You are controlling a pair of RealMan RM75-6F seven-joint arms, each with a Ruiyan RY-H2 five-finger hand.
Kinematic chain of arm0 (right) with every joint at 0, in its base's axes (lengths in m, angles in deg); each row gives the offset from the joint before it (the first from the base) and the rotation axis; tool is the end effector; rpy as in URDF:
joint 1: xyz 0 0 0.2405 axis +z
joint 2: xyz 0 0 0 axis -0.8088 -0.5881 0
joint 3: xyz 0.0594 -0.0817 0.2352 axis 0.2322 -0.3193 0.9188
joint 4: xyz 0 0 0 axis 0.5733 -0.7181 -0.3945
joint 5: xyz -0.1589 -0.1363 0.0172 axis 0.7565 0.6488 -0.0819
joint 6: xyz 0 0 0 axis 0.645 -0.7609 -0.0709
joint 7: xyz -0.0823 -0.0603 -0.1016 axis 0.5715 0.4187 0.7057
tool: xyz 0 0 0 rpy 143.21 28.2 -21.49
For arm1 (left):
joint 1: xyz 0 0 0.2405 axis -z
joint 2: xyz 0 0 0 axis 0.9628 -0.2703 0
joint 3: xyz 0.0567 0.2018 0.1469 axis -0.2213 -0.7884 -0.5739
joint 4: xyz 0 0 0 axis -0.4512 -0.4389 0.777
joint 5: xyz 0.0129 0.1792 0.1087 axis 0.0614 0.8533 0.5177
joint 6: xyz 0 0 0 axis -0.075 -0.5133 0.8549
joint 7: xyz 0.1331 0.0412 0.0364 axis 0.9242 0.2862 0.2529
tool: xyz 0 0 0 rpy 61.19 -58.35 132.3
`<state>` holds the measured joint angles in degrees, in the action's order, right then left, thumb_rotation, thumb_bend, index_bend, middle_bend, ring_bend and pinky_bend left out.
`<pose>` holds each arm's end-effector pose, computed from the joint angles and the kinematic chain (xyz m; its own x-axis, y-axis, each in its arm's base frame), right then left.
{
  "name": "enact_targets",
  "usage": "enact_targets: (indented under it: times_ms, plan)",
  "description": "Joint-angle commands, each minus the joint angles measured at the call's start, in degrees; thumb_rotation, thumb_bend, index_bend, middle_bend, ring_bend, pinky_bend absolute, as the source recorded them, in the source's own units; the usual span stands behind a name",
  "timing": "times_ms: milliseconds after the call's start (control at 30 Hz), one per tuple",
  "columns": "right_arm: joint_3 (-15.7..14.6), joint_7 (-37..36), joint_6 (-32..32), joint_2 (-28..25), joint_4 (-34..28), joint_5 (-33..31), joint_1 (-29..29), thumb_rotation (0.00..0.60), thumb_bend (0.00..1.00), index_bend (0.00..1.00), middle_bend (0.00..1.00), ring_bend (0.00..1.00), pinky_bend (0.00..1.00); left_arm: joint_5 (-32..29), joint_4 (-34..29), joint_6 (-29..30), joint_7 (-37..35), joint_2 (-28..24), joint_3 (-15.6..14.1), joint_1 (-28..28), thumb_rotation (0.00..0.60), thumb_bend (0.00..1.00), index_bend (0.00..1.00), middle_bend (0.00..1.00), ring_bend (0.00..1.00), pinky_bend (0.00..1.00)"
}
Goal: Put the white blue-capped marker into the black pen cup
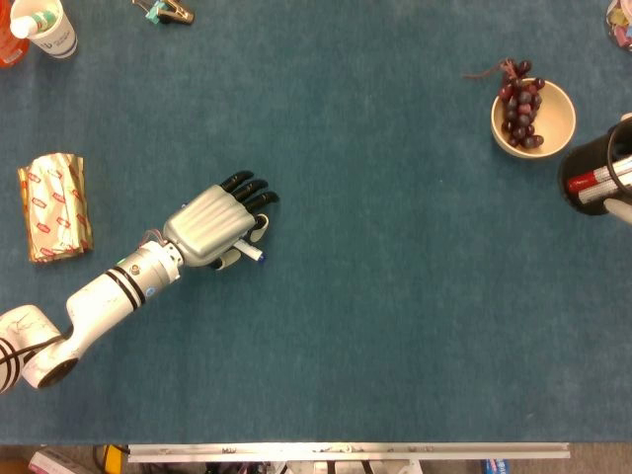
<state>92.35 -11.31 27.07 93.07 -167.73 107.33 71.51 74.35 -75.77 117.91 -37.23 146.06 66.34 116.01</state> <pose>-0.2837 -0.2569 0.1247 -0.5973 -0.2134 0.7731 -0.7766 -0.0866 -0.6240 -0.2103 0.3068 -0.0503 0.6869 0.2728 0.6736 0.6177 -0.7075 -0.3434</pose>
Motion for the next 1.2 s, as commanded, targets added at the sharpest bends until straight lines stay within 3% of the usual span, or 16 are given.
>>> enact_targets:
  times_ms: [33,633,967,1200]
  plan:
    - [0.1,0.0,0.0,0.0,0.0,0.0,0.0,0.600,0.35,0.43,0.43,0.36,0.36,-0.2,0.5,-0.2,0.0,0.3,-0.2,0.1,0.600,0.28,0.49,0.16,0.10,0.11]
    - [-0.3,-0.3,1.2,0.3,0.5,0.3,-1.3,0.600,0.35,0.43,0.43,0.36,0.36,-0.9,-0.5,0.5,-1.9,0.5,-0.4,0.7,0.600,0.28,0.59,0.18,0.10,0.11]
    - [-0.5,0.4,0.9,1.0,0.6,1.4,-0.7,0.600,0.35,0.44,0.43,0.36,0.36,-3.8,-8.6,3.0,-5.5,-5.9,2.5,0.5,0.600,0.28,0.60,0.19,0.10,0.11]
    - [0.6,3.3,-2.9,2.2,-0.8,1.8,2.8,0.600,0.35,0.44,0.43,0.36,0.36,-7.2,-16.5,5.0,-8.3,-12.0,5.5,-0.3,0.600,0.28,0.60,0.20,0.10,0.11]
